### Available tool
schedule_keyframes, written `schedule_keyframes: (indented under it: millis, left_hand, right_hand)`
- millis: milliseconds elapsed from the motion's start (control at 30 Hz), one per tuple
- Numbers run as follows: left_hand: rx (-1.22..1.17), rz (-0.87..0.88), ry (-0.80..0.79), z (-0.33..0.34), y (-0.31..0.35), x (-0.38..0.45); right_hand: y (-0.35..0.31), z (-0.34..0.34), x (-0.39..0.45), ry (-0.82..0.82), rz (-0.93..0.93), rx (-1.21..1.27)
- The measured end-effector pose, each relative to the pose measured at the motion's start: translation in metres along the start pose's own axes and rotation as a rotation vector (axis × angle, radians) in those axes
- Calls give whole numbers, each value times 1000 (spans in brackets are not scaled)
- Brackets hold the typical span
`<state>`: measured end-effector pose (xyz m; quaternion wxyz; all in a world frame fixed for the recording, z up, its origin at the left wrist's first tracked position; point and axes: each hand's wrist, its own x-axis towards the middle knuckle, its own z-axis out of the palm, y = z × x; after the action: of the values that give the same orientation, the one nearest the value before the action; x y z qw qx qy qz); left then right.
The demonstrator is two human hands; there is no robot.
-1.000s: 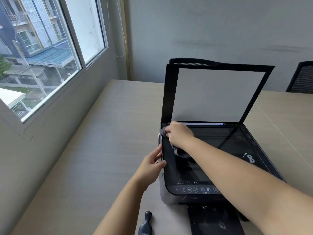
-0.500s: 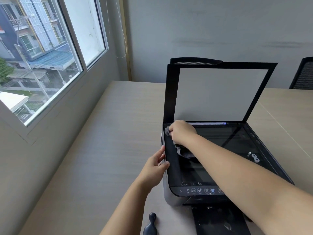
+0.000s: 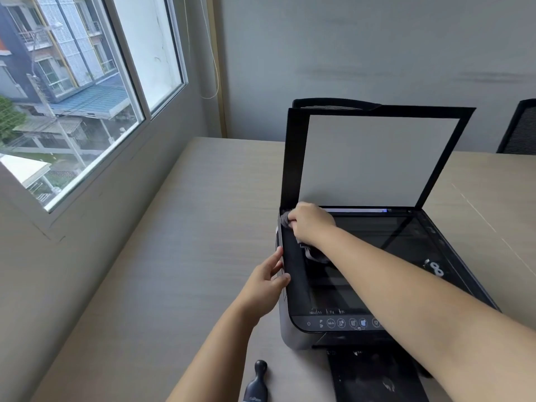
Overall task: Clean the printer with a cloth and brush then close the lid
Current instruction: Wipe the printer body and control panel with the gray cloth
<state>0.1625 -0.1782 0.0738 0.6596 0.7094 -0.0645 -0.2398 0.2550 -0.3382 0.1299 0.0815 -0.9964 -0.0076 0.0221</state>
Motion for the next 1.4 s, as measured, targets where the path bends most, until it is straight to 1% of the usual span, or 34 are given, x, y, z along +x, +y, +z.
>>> schedule_keyframes:
  millis: [100,167,233,333,400,500,567,633,700,767,867,933,1033,1100,1167,1200,1300,1400]
  left_hand:
    - [10,-2,-11,0,4,-2]
    - [9,-3,-18,0,6,-4]
    - [0,-5,-14,0,9,-5]
    - [-25,-14,-13,-2,10,-5]
    - [-114,-42,-15,-5,10,-6]
    - [-303,-89,36,-10,11,-7]
    - [-281,-93,41,-7,14,-7]
    - [-219,-86,58,0,18,-9]
    - [-183,-75,84,6,21,-12]
    - [-175,-57,111,12,24,-15]
    - [-212,-24,227,26,23,-23]
    - [-252,-22,288,32,20,-30]
    - [-289,-22,336,35,13,-36]
    - [-228,-9,351,36,8,-38]
    - [-99,29,362,41,5,-41]
    - [21,63,375,45,4,-42]
    - [413,287,369,58,1,-47]
    - [756,481,312,67,-4,-48]
  right_hand:
    - [-17,-5,11,29,97,-6]
    - [-22,-2,12,34,112,-3]
    - [-18,1,3,10,59,-20]
    - [-12,-5,-31,-110,-33,-66]
    - [-12,-10,-68,-168,-91,-62]
    - [-17,-14,-128,-205,-192,-16]
    - [-19,-15,-160,-228,-250,4]
    - [-15,-13,-178,-244,-267,41]
    - [-8,-12,-177,-217,-245,89]
    - [-4,-8,-160,-143,-207,76]
    - [-9,-1,-127,-46,-135,27]
    - [-14,1,-126,-33,-114,28]
    - [-13,0,-157,-92,-195,38]
    - [-10,-1,-181,-112,-234,37]
    - [-2,3,-197,-49,-208,13]
    - [6,6,-204,-1,-169,7]
    - [40,17,-229,168,22,50]
    - [90,25,-262,324,299,57]
